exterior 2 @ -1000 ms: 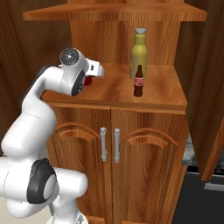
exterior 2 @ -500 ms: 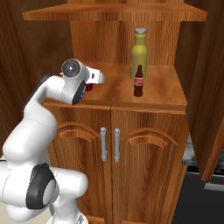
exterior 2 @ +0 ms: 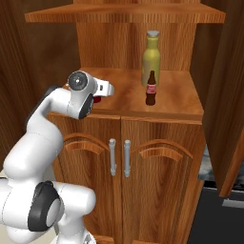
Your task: Pick the juice, can, bottled drink from the counter and place them in the open cabinet.
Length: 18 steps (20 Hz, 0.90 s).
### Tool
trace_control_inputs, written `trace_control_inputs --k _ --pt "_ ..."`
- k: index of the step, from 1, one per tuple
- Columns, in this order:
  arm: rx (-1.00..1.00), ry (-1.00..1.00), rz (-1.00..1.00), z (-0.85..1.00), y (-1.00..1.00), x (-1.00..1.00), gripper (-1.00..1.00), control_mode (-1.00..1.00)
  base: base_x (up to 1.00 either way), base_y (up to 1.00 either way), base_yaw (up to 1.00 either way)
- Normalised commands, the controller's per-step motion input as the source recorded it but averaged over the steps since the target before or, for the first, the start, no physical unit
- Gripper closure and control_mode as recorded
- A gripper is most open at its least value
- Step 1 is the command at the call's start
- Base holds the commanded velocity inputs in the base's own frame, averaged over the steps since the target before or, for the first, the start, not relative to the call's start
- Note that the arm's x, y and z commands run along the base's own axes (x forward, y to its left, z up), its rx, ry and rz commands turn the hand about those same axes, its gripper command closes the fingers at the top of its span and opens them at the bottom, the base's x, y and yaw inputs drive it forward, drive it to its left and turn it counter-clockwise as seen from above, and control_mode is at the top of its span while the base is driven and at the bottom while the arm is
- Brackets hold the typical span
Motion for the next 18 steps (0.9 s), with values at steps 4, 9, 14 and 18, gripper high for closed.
trace_control_inputs --k 4,9,14,18 --pt "0.00 0.00 0.00 0.00 0.00 0.01 1.00 -1.00 0.00 0.00 0.00" --pt "0.00 0.00 0.00 0.00 0.00 0.01 1.00 -1.00 0.00 0.00 0.00" --pt "0.00 0.00 0.00 0.00 0.00 0.00 1.00 -1.00 0.00 0.00 0.00" --pt "0.00 0.00 0.00 0.00 0.00 0.00 -1.00 -1.00 0.00 0.00 0.00"
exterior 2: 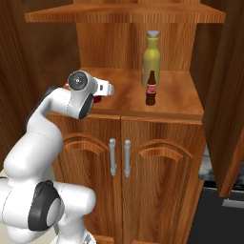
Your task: Pick the juice, can, bottled drink from the counter and place them in the open cabinet.
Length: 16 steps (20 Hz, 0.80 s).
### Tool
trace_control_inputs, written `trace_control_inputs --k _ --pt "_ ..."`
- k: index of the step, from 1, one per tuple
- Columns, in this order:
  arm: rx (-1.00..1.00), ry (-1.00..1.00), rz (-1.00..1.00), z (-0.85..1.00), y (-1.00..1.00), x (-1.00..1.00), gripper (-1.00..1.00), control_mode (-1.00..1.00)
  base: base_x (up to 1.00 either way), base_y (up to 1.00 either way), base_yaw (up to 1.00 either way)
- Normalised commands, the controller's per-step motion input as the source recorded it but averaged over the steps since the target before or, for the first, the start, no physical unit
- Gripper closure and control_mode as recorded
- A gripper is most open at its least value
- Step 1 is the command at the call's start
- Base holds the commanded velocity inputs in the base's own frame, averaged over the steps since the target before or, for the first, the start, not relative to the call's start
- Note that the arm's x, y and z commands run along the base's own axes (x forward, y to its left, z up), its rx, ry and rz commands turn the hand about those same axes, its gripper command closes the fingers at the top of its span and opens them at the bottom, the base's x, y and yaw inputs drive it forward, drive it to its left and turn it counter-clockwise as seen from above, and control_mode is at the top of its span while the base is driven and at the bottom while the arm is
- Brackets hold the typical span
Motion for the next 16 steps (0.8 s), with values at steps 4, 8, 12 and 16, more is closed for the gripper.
trace_control_inputs --k 4,8,12,16 --pt "0.00 0.00 0.00 0.00 0.00 0.00 -1.00 -1.00 0.00 0.00 0.00" --pt "0.00 0.00 0.00 0.00 0.00 0.00 -1.00 -1.00 0.00 0.00 0.00" --pt "0.00 0.00 0.00 0.00 0.00 0.00 -1.00 -1.00 0.00 0.00 0.00" --pt "0.00 0.00 0.00 0.00 0.00 0.00 -1.00 -1.00 0.00 0.00 0.00"
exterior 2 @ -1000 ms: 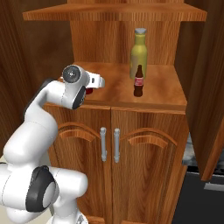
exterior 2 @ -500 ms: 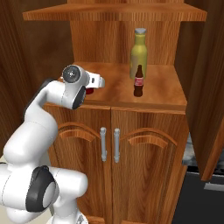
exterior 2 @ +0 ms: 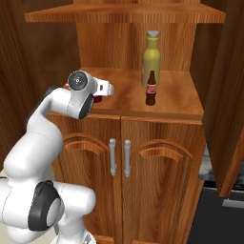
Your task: Pick the juice, can, bottled drink from the counter and place them in the open cabinet.
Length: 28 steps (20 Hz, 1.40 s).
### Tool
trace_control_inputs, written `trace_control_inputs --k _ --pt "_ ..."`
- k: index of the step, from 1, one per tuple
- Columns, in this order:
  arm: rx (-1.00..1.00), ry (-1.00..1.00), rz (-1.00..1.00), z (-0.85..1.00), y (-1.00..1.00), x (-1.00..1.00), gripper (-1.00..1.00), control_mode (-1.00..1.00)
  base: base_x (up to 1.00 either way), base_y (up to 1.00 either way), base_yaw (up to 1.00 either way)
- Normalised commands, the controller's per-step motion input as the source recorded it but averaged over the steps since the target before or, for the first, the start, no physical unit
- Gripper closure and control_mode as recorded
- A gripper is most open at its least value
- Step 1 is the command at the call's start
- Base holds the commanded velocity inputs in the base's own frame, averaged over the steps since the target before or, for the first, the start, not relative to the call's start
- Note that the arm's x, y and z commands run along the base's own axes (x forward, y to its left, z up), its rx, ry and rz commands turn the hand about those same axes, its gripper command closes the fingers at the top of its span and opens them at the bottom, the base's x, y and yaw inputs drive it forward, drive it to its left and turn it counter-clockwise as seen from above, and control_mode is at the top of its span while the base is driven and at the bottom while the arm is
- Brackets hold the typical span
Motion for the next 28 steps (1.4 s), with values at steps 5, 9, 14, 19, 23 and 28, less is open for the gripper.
trace_control_inputs --k 5,9,14,19,23,28 --pt "0.00 0.00 0.00 0.00 0.00 0.00 -1.00 -1.00 0.00 0.00 0.00" --pt "0.00 0.00 0.00 0.25 0.00 -0.03 -1.00 -1.00 0.00 0.00 0.00" --pt "0.00 0.00 0.00 0.28 0.00 -0.01 -1.00 -1.00 0.00 0.00 0.00" --pt "0.00 0.00 0.00 0.16 0.00 -0.24 -1.00 -1.00 0.00 0.00 0.00" --pt "0.00 0.02 -0.01 0.01 -0.01 -0.80 -1.00 -1.00 0.00 0.00 0.00" --pt "0.00 0.00 -0.01 0.10 0.00 -0.97 -1.00 -1.00 0.00 0.00 0.00"
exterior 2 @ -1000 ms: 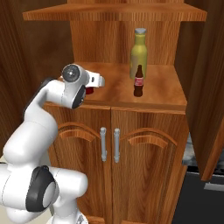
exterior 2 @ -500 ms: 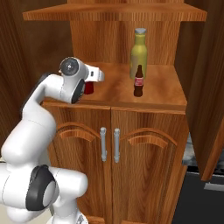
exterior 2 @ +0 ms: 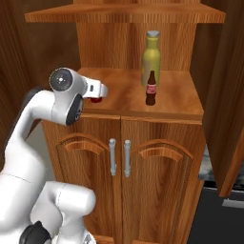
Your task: Pick the juice, can, bottled drink from the counter and place them in the open cabinet.
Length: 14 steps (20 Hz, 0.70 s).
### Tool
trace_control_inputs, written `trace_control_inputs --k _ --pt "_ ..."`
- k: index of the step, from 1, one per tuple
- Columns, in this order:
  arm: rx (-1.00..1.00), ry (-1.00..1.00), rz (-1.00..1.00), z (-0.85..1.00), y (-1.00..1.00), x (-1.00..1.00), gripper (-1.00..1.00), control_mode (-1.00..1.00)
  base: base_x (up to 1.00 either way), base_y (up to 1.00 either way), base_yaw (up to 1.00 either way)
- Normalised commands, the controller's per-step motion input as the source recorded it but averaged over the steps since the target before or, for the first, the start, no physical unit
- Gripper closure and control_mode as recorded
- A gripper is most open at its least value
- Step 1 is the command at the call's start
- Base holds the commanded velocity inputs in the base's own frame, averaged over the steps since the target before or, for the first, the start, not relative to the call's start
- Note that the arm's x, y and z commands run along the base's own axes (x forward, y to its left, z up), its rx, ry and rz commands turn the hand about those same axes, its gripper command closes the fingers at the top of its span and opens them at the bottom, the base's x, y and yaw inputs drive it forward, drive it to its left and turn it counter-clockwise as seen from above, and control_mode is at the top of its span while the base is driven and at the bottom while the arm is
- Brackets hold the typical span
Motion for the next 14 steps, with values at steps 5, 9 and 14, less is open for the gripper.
trace_control_inputs --k 5,9,14 --pt "0.00 0.00 -0.01 0.23 0.00 -1.00 -1.00 -1.00 0.00 0.00 0.00" --pt "0.00 0.05 -0.03 0.33 -0.04 -0.99 -1.00 -1.00 0.00 0.00 0.00" --pt "0.00 0.16 -0.03 0.37 -0.18 -0.84 -1.00 -1.00 0.00 0.00 0.00"
